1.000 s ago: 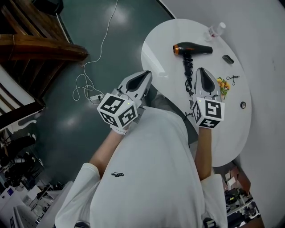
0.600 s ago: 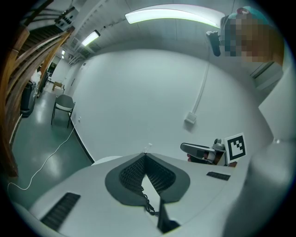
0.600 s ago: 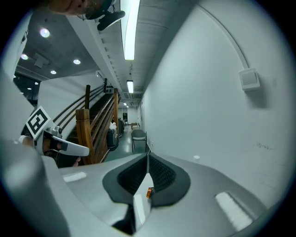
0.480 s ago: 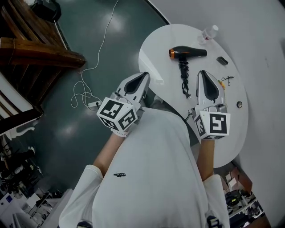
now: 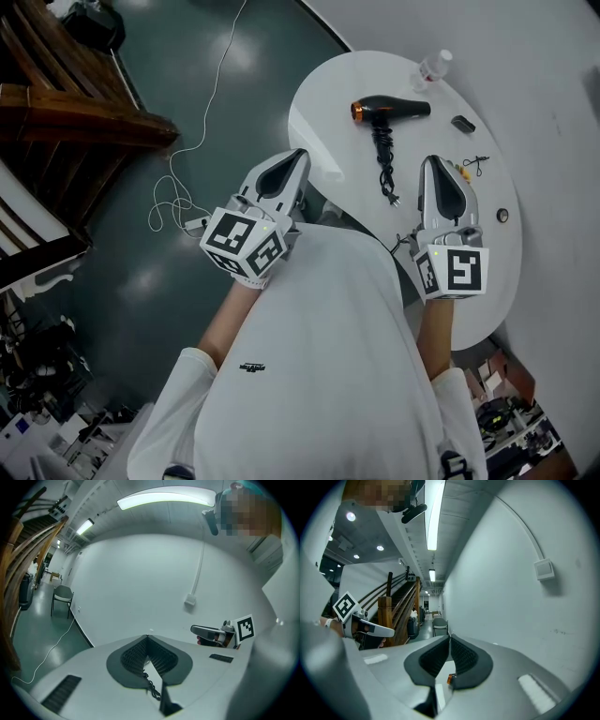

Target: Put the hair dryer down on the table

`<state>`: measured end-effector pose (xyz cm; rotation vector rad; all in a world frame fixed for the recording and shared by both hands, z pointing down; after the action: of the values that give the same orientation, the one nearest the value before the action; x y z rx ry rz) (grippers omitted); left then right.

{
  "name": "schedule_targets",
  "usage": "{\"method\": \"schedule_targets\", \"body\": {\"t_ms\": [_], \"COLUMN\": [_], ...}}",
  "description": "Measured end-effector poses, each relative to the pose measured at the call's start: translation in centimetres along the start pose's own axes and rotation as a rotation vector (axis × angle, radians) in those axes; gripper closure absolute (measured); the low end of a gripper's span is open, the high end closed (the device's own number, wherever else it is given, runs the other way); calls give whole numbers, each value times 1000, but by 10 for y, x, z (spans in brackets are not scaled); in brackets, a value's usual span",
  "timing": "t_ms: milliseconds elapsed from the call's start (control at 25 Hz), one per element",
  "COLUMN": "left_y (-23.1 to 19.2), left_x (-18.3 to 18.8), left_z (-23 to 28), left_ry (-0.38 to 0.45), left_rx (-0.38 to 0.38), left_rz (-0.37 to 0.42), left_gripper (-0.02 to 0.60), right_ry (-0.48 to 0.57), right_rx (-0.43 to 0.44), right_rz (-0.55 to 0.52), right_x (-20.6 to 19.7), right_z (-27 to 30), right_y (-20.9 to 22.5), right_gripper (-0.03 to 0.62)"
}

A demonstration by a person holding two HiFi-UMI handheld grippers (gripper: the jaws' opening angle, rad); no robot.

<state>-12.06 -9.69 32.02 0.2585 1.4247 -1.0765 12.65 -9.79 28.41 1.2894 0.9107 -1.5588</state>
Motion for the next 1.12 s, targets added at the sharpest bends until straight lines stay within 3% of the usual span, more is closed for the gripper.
{"method": "schedule_targets", "body": {"t_ms": [800, 1120], "left_y": [-7, -7], "left_x": [3, -1], "left_z": [1, -2], "left_ry": [0, -6], "left_rx": [10, 26], "left_rz": [5, -12], "left_gripper": [580, 580], "right_ry": [14, 52], "right_rx": [6, 25], "right_rz": [35, 101], "right_x": [-5, -4], "right_z": [6, 5], "right_y": [-8, -6], "right_gripper": [583, 585]}}
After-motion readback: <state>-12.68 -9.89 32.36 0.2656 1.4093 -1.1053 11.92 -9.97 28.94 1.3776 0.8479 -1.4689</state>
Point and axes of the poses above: the fingertips, and each gripper's own axes: z forward along the fingers, y to its right, x out of its top, the point moved 6 cm from there along -z, backward along the fingers, and after that the axes turned 6 degrees about -x, right-handed, at the moved point
